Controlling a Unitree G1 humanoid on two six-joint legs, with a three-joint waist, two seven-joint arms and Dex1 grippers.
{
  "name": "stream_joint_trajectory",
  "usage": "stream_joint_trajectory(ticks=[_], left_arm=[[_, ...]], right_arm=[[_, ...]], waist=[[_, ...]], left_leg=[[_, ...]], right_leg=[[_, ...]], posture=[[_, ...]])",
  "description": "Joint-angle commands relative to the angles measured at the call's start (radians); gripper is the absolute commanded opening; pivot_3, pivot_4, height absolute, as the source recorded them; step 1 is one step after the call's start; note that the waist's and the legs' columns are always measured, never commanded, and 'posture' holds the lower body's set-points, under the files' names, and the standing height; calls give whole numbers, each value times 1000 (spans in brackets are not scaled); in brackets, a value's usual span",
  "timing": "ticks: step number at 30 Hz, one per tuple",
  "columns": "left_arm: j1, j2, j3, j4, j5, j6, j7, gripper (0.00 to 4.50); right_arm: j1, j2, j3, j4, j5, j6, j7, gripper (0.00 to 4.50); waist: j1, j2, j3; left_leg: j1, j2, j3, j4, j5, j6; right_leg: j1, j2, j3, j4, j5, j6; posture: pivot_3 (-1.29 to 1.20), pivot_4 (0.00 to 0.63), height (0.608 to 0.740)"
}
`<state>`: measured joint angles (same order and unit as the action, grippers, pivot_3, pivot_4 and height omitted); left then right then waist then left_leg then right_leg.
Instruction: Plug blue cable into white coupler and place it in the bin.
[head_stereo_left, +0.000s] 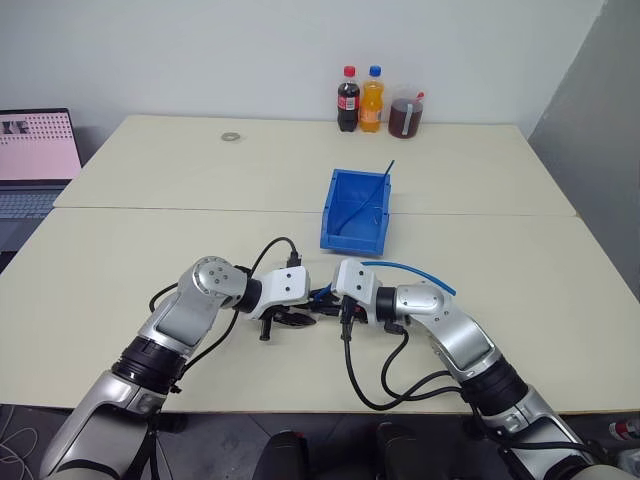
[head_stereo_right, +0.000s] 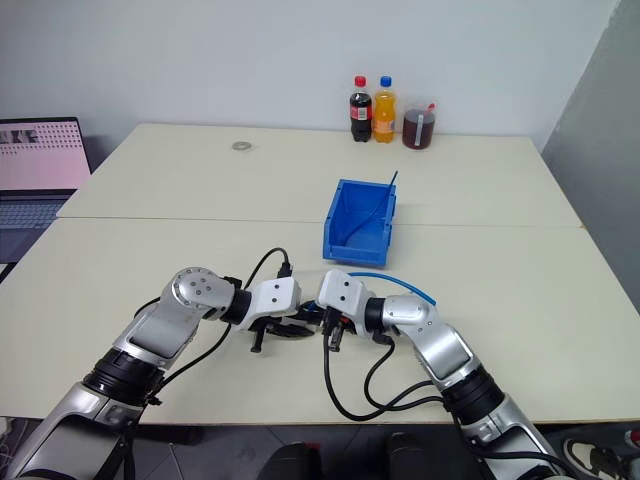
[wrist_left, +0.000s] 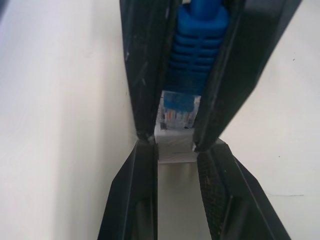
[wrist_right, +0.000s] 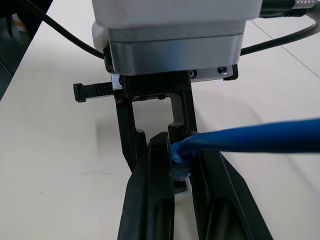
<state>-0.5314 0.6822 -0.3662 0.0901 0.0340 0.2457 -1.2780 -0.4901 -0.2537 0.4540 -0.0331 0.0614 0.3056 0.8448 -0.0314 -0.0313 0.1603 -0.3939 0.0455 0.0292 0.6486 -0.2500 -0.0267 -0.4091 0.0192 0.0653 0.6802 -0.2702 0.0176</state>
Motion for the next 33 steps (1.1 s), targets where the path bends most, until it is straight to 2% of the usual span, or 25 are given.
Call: stream_joint_trajectory(ticks=[1, 20, 33], left_arm=[[24, 9, -33, 14, 24, -4, -9, 780], [26, 7, -21, 29, 27, -16, 1, 780], [40, 7, -11, 13, 25, -18, 5, 780]], right_arm=[[11, -10, -9, 4, -5, -24, 1, 167], [21, 10, 14, 12, -4, -20, 1, 167], [41, 10, 25, 93, -25, -75, 16, 167]], waist=[[0, 0, 0], [-1, 0, 0], [-1, 0, 0]], left_leg=[[0, 0, 0, 0, 0, 0], [0, 0, 0, 0, 0, 0], [3, 0, 0, 0, 0, 0]], right_leg=[[0, 0, 0, 0, 0, 0], [0, 0, 0, 0, 0, 0], [1, 1, 0, 1, 0, 0]], posture=[[0, 150, 740], [0, 150, 740], [0, 150, 740]])
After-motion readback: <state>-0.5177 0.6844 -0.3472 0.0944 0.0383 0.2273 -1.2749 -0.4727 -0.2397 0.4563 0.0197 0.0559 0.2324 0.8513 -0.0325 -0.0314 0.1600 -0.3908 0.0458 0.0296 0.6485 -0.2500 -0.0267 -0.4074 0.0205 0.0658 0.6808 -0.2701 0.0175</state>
